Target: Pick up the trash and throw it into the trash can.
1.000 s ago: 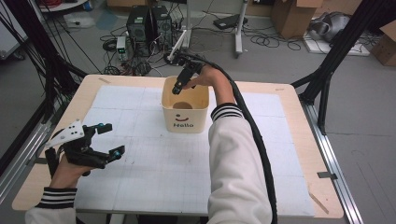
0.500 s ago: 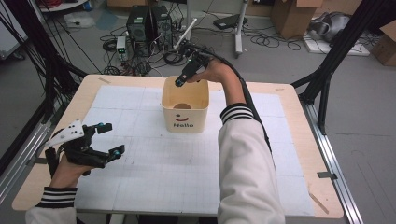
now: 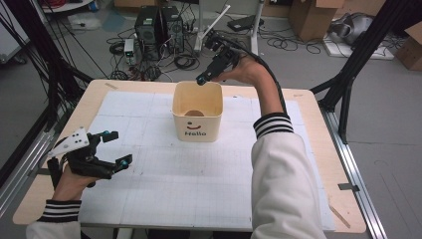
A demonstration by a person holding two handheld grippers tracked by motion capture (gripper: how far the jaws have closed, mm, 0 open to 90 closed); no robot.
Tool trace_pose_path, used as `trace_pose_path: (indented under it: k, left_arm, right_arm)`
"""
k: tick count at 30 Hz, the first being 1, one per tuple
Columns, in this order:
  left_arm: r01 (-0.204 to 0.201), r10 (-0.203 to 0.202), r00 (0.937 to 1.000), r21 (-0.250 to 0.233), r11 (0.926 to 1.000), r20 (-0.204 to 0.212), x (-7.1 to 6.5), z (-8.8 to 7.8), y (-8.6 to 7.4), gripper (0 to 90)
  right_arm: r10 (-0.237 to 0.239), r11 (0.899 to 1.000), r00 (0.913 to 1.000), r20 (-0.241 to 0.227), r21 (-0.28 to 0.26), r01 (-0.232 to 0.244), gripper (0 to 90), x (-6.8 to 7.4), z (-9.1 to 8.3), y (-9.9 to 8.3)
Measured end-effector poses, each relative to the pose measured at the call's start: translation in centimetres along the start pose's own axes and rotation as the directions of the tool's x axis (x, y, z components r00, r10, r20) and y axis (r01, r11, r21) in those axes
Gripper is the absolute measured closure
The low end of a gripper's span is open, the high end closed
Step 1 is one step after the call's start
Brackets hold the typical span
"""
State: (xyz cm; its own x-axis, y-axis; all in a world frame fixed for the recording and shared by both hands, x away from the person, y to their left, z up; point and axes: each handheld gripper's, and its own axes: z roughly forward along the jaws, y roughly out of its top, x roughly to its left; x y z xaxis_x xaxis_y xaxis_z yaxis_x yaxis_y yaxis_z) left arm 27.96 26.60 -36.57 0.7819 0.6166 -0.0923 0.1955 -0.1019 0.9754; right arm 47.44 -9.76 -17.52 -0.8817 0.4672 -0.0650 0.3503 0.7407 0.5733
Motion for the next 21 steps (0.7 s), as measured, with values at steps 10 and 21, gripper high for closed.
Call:
trace_pose_path:
  k: [10, 21]
  left_arm:
    - [-0.003, 0.003, 1.0, 0.006, 1.0, -0.005, 0.1, 0.0, 0.0, 1.7]
    - [-0.007, 0.007, 1.0, 0.007, 1.0, -0.001, -0.2, 0.1, 0.1, 1.7]
  right_arm:
    - [-0.005, 1.0, 0.9999, 0.012, -0.001, 0.005, 0.2, 0.7, -2.0, -1.0]
    - [-0.018, 0.998, 0.9997, 0.018, -0.06, 0.019, 0.2, 2.3, -5.2, -4.8]
